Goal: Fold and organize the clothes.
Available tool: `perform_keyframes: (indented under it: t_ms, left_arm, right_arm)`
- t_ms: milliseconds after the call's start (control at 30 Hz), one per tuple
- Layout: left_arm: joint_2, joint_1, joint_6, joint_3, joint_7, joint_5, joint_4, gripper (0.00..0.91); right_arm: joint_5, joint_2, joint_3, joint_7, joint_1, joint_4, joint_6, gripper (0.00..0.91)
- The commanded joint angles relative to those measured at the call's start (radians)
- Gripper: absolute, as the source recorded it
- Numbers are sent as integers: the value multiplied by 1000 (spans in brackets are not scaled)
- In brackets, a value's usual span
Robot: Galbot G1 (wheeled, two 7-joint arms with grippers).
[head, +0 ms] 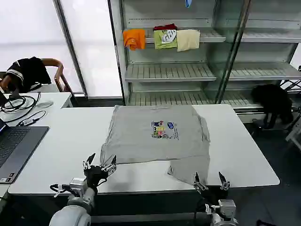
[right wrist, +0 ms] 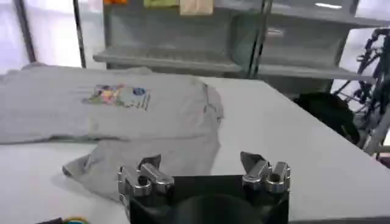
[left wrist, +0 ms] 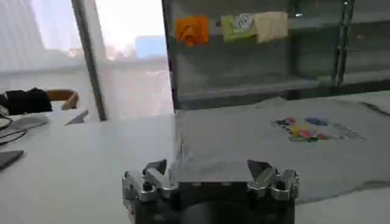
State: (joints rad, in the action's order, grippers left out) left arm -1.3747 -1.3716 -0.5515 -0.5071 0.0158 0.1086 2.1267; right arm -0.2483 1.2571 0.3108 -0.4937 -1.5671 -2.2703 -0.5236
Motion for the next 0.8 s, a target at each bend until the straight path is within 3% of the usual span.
perform_keyframes:
  t_ms: [33, 800]
  left_arm:
    - [6, 11, -25, 3, -6, 2, -35, 907]
    - [14, 67, -20, -16, -1, 20, -159, 907]
  right_arm:
    - [-8, 9, -6, -16, 3, 9, -14, 907]
    - [-7, 34, -29, -2, 33, 63, -13, 907]
